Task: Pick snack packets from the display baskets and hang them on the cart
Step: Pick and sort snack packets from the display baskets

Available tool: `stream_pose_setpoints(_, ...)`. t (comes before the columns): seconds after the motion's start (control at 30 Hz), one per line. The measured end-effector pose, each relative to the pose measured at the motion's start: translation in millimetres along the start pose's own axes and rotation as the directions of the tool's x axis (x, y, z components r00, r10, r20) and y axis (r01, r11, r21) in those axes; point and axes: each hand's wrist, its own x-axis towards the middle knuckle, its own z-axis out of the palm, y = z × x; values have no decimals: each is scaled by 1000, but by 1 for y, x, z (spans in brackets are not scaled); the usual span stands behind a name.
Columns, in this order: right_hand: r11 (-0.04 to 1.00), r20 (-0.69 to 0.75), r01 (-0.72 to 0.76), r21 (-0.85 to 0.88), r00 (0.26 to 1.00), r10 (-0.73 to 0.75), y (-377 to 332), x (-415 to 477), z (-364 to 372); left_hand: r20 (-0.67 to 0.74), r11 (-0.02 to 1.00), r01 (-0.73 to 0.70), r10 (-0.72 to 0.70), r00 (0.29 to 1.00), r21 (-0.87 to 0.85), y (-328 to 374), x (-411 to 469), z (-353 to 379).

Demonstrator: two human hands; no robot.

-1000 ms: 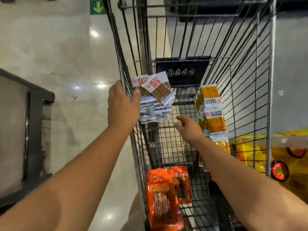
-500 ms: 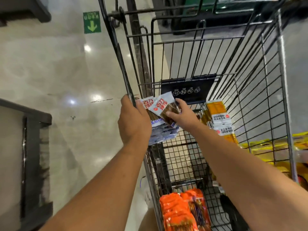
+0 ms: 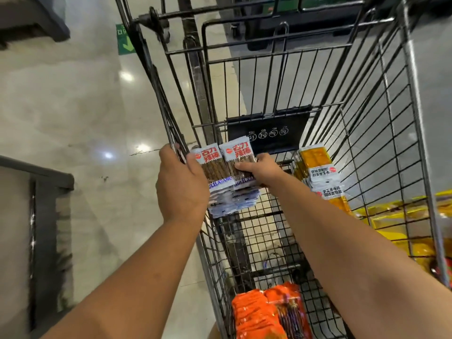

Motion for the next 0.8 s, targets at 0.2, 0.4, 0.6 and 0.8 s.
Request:
stream_pose_setpoints(0.2, 989, 31, -12, -147, 999, 17, -9, 10, -1, -47, 1000, -14, 14, 999, -1, 0, -4, 2)
stream_pose_setpoints(0.4, 954, 11, -20, -299, 1000, 25, -10, 8, 4, -67, 1000, -9, 9, 998, -1, -2, -3, 4)
stream_pose_setpoints(0.6, 987, 106, -22, -159, 994, 39, -1, 9, -7, -94, 999, -38, 40, 995, 16, -2, -1, 5)
stream_pose_setpoints(0.8, 997, 101, 36, -71, 994, -29, 10, 13, -4, -113, 999, -26, 28, 993, 20, -1, -4, 6)
